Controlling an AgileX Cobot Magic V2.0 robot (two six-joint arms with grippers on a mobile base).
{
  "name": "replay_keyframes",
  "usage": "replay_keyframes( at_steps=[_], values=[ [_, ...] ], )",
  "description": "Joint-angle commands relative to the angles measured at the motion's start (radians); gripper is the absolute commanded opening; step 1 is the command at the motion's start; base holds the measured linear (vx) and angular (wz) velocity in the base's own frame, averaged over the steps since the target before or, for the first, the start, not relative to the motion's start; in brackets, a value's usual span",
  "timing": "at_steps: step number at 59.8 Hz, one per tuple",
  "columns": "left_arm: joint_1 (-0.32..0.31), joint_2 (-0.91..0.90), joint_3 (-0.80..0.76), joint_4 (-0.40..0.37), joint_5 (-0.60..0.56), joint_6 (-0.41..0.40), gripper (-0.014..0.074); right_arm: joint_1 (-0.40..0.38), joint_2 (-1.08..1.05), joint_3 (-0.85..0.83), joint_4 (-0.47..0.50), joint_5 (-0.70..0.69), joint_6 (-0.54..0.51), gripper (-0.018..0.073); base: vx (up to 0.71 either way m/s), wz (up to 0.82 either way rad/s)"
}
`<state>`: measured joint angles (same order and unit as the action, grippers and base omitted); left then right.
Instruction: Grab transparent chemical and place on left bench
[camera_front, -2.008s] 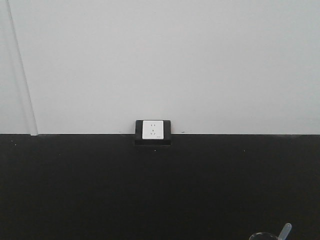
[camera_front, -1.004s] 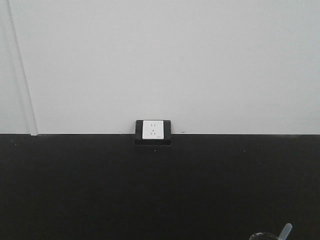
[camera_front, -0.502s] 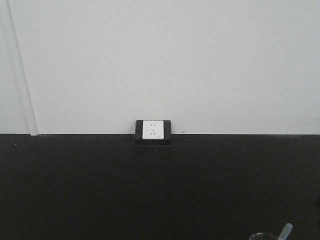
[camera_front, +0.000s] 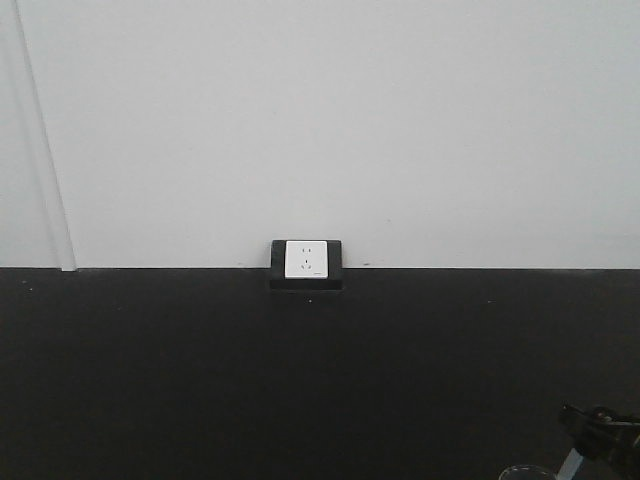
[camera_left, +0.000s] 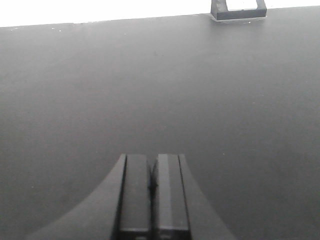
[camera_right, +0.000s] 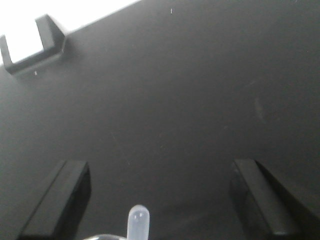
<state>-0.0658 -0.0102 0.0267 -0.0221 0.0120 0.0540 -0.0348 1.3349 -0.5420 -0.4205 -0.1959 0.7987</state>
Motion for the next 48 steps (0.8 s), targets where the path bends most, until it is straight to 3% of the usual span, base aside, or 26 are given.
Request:
replay_keyframes(
  at_steps=[1,10,17,25,34,48],
  values=[
    [-0.002,-0.019,0.016,-0.001,-0.078,-0.008,-0.0003,-0.005,0.041,-0.042,-0.105,-0.118,0.113,0.0562,0.0,0.0],
    [-0.002,-0.019,0.016,-0.001,-0.078,-0.008,-0.0003,-0.005,0.13,-0.042,-0.216,-0.221,0.219,0.0544,0.0,0.0],
    [-0.002,-0.019,0.016,-0.001,-0.078,-0.008,-0.0003,-0.005,0.173,-0.042,-0.225,-0.249,0.243,0.0487,0.0,0.0],
    [-0.002,-0.019,0.016,-0.001,-0.078,-0.008,-0.0003,-0.005,0.178,-0.042,-0.225,-0.253,0.243,0.0288,0.0,0.0],
    [-0.002,-0.019,0.016,-0.001,-0.078,-0.008,-0.0003,-0.005,0.175,-0.042,-0.227,-0.302,0.218,-0.0015,0.0,0.0],
    [-0.002,-0.019,0.016,-0.001,-0.078,-0.008,-0.0003,-0.005,0.108,-0.06,-0.242,-0.314,0.137,-0.0004,0.0,0.0]
  ],
)
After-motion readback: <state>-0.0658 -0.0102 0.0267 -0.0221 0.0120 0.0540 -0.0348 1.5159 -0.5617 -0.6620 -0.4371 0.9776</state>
